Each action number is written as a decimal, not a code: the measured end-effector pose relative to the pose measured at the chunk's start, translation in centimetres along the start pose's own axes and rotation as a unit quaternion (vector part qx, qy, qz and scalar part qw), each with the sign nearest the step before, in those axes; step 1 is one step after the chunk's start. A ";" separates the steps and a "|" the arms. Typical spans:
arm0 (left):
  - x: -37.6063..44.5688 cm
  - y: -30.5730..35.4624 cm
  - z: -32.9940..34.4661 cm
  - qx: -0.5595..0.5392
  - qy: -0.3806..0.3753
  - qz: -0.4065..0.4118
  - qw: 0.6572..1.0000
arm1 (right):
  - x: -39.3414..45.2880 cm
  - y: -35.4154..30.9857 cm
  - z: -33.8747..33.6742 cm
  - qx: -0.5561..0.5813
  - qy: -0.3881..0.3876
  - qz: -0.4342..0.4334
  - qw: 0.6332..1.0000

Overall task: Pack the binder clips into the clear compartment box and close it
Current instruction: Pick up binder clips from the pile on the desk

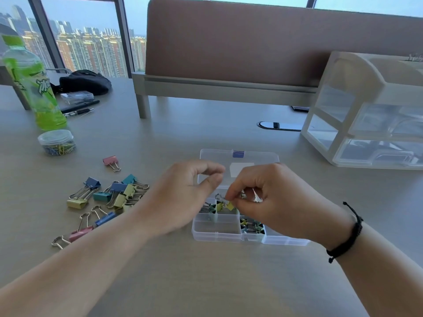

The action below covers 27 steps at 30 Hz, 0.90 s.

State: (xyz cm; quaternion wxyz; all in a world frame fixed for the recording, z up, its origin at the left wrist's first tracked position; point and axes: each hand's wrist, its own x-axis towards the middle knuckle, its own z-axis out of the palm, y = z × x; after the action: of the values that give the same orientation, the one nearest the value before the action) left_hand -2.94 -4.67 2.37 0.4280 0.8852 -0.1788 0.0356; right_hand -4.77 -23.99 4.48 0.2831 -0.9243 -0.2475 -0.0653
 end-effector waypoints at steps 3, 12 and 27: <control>-0.2 0.2 -0.3 0.019 -0.014 0.000 1.000 | 0.1 -0.1 0.1 -0.036 -0.025 -0.014 0.999; -0.7 0.8 -0.4 0.082 -0.046 0.021 0.995 | 0.1 -0.7 0.5 -0.087 -0.074 -0.004 0.993; -0.4 0.2 0.2 0.033 -0.027 0.017 0.999 | 0.7 -0.6 1.1 0.024 -0.040 0.118 0.992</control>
State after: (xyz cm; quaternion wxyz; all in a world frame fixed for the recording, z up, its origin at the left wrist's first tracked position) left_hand -3.37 -4.83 2.38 0.3928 0.8964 -0.2040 0.0250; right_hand -4.52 -22.67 4.06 0.3012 -0.9418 -0.1489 0.0117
